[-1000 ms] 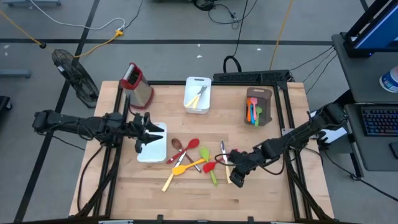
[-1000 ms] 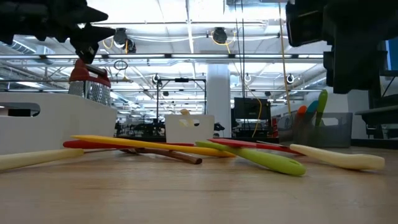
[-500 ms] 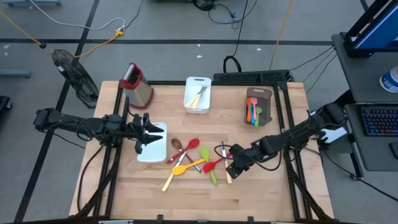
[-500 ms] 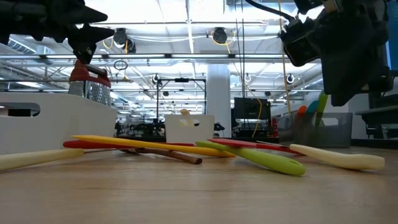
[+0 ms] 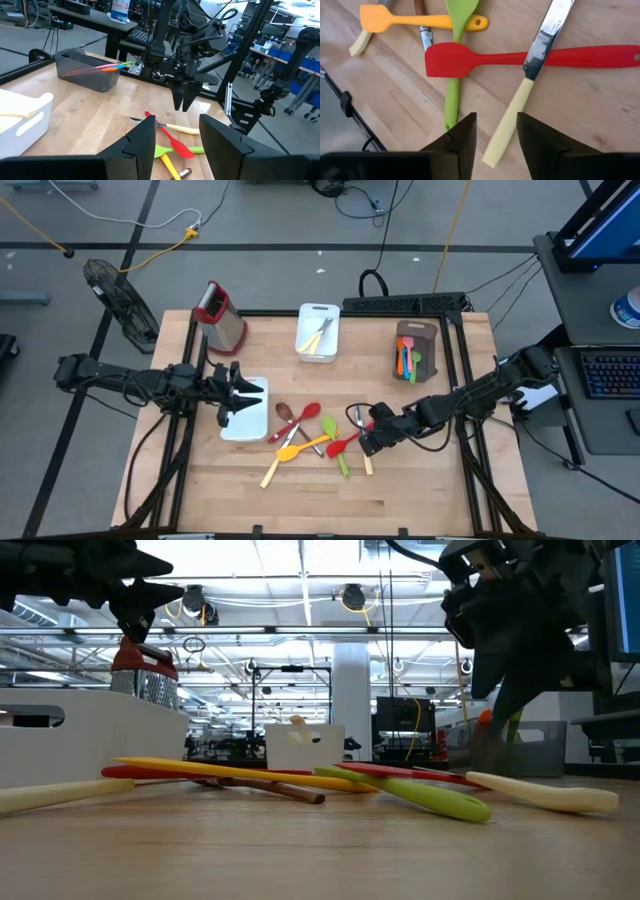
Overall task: Pick & Place Kitchen Items
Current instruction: Put the yellow knife into the top white bin
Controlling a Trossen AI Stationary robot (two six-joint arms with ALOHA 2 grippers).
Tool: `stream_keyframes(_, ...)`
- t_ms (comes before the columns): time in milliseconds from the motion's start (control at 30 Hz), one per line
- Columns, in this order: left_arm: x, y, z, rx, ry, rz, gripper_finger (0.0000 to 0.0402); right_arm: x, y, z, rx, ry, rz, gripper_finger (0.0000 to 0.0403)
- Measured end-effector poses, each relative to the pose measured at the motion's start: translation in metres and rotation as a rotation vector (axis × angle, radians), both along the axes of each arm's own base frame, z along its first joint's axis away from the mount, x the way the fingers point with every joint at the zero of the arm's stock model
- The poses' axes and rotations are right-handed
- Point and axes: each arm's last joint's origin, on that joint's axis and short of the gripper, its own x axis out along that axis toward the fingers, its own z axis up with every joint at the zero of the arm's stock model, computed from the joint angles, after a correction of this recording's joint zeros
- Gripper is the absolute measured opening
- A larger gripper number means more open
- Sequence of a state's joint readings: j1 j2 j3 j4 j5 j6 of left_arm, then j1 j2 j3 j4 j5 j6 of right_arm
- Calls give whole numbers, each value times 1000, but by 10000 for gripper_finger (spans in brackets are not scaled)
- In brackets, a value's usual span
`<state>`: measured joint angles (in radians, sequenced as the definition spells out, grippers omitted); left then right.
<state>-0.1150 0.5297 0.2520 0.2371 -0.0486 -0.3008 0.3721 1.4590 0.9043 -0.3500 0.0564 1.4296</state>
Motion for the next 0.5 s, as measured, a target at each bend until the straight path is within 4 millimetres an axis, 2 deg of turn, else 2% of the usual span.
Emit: stream_keyframes(500,0,0,0,1,0,6,154,0,0,0,-13,-3,31,226)
